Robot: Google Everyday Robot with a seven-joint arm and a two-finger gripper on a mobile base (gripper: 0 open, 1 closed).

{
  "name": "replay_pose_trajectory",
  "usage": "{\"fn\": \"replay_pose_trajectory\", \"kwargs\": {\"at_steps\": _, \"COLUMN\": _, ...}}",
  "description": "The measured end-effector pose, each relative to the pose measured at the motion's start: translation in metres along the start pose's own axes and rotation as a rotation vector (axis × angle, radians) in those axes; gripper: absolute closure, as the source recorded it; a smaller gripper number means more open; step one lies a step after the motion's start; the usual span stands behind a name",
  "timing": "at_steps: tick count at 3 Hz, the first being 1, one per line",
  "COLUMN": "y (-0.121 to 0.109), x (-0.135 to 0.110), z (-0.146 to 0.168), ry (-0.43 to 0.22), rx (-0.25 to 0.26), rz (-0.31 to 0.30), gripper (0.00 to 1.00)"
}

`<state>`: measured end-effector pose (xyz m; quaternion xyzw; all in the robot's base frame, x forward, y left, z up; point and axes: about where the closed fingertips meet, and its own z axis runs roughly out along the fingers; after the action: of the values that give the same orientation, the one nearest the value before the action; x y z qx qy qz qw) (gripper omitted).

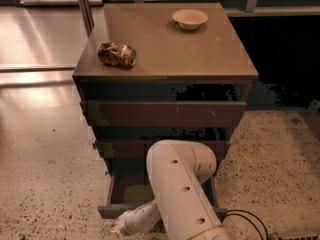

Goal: Close bottom drawer

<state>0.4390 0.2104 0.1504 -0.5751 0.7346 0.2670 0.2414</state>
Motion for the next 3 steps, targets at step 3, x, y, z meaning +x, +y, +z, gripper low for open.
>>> {"fn": "replay_pose_trajectory", "kwargs": {"at_steps": 3, "y": -0.078, "x": -0.021, "z": -0.016, "ry": 0.039, "rx": 0.174, "rz": -0.065, "gripper": 1.00}}
